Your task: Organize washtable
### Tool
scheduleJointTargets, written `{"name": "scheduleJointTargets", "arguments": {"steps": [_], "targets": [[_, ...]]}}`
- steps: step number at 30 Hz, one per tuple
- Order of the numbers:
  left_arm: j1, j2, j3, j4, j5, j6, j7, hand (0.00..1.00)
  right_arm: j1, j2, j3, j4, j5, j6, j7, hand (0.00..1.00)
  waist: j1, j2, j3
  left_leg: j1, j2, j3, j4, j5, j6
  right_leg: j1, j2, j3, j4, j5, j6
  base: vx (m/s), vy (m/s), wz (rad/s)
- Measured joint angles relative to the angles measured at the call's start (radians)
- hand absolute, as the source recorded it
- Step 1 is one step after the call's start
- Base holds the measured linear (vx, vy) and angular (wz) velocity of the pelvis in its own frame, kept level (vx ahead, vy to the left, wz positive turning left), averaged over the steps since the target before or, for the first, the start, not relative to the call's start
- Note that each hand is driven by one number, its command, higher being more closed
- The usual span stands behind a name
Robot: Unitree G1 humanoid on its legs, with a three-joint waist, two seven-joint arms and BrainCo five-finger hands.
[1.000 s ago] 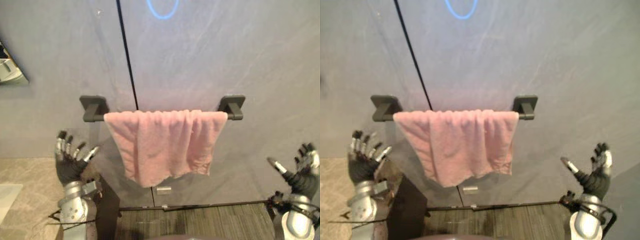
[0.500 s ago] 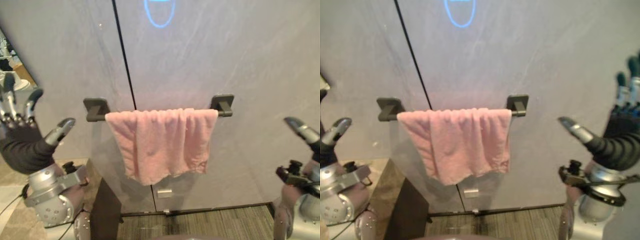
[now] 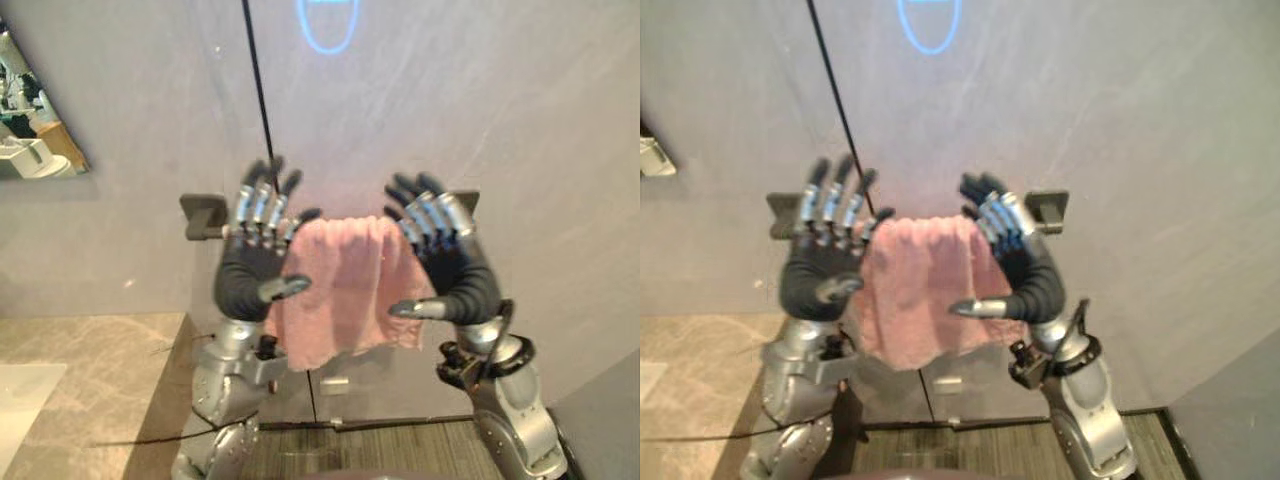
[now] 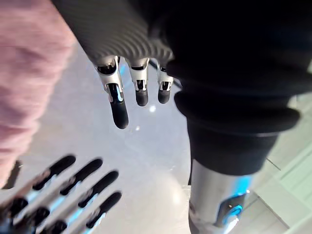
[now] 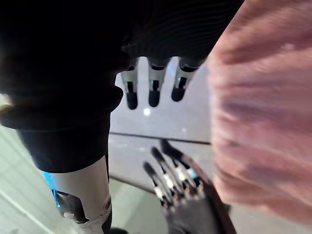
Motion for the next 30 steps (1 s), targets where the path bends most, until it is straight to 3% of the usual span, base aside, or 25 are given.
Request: {"name": "scheduleJointTargets", "arguments": {"steps": [5, 12, 20, 30], "targets": [[0.003, 0.021, -0.045, 0.077, -0.076, 0.041, -0.042, 0.00, 0.034, -0.051, 0.054, 0.112, -0.003, 0.040, 0.026, 0.00, -0.001, 0.000, 0.018, -0.003, 0.000, -0.002, -0.003, 0.001, 0.002, 0.007, 0.001, -0.003, -0.019, 0.013, 0.000, -0.01, 0.002, 0.01], [0.009, 0.026, -0.097, 0.179, -0.085, 0.078, -0.083, 0.00, 0.064, -0.051, 0.054, 0.288, -0.136, 0.073, 0.032, 0.00, -0.001, 0.006, 0.030, -0.005, -0.001, -0.006, -0.018, 0.004, 0.005, 0.015, 0.002, -0.010, -0.049, 0.021, 0.004, 0.00, 0.001, 0.02], [0.009, -0.042, -0.073, 0.343, 0.025, 0.107, -0.054, 0.00, 0.048, 0.097, -0.039, 0.474, -0.283, 0.083, -0.055, 0.00, -0.002, 0.010, 0.056, -0.009, -0.003, -0.018, -0.030, 0.006, 0.009, 0.015, 0.002, -0.020, -0.075, 0.024, 0.007, 0.02, -0.002, 0.03], [0.002, -0.072, -0.003, 0.419, 0.112, 0.107, -0.011, 0.00, 0.030, 0.146, -0.121, 0.516, -0.350, 0.094, -0.107, 0.00, -0.002, 0.006, 0.062, -0.041, -0.005, -0.038, -0.036, 0.014, 0.016, 0.018, 0.006, -0.041, -0.137, 0.052, 0.005, 0.00, -0.008, 0.05]]}}
